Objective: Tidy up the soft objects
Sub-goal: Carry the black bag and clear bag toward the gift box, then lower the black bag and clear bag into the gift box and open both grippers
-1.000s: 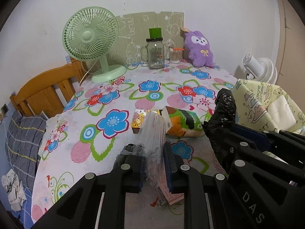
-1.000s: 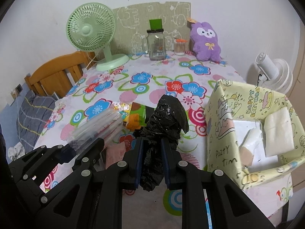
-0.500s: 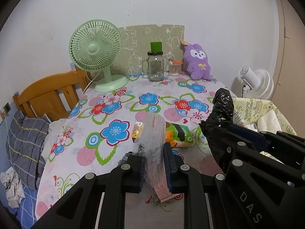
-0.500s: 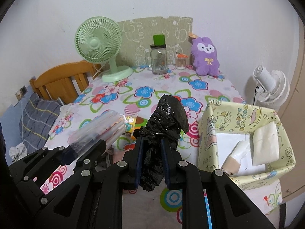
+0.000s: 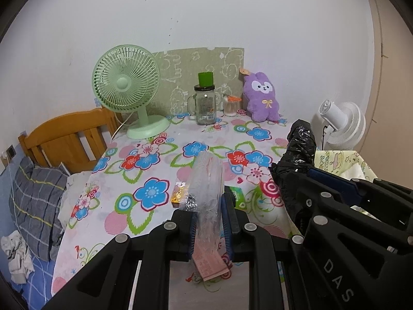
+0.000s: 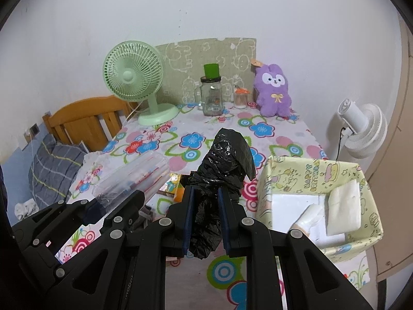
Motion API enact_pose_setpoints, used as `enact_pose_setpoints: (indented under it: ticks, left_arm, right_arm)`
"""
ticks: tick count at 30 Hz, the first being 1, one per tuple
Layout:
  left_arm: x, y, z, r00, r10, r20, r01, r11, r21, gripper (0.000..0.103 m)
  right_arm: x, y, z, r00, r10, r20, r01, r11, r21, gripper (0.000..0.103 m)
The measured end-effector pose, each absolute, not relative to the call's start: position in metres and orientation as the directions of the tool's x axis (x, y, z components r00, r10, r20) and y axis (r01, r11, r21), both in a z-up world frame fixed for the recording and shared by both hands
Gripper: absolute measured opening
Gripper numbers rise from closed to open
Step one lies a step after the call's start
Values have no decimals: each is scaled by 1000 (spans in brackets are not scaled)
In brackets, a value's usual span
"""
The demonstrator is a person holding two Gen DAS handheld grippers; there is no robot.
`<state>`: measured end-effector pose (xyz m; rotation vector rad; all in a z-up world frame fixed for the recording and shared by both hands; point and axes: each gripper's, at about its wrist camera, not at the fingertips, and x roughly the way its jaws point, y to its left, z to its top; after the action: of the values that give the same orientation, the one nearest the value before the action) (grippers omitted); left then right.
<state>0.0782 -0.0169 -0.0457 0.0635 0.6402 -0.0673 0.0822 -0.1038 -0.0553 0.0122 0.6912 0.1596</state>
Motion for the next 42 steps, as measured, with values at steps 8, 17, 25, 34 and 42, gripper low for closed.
enact_pose_setpoints:
  ticks: [8, 17, 25, 34, 42]
  left_arm:
    - [78, -35, -37, 810, -52, -585, 95, 995, 42, 16]
    - [80, -57, -34, 819, -64, -570, 106, 994, 41, 16]
    - [83, -78, -33, 820, -90, -565, 134, 990, 36, 16]
    - [90, -100, -33, 814, -131, -565, 181, 983, 33, 16]
    - [93, -117, -34, 808, -161, -566, 215, 976, 29, 16]
  right_arm:
    - [82, -122, -47, 772, 142, -619, -130, 989, 64, 22]
    - [81, -146, -42, 784, 132, -607, -121, 991, 59, 22]
    - [83, -168, -40, 793, 108, -599, -95, 994, 54, 22]
    - [85, -191, -39, 797, 73, -599, -52, 997, 53, 22]
    - [86, -209, -40, 798, 46, -601, -19, 999, 51, 22]
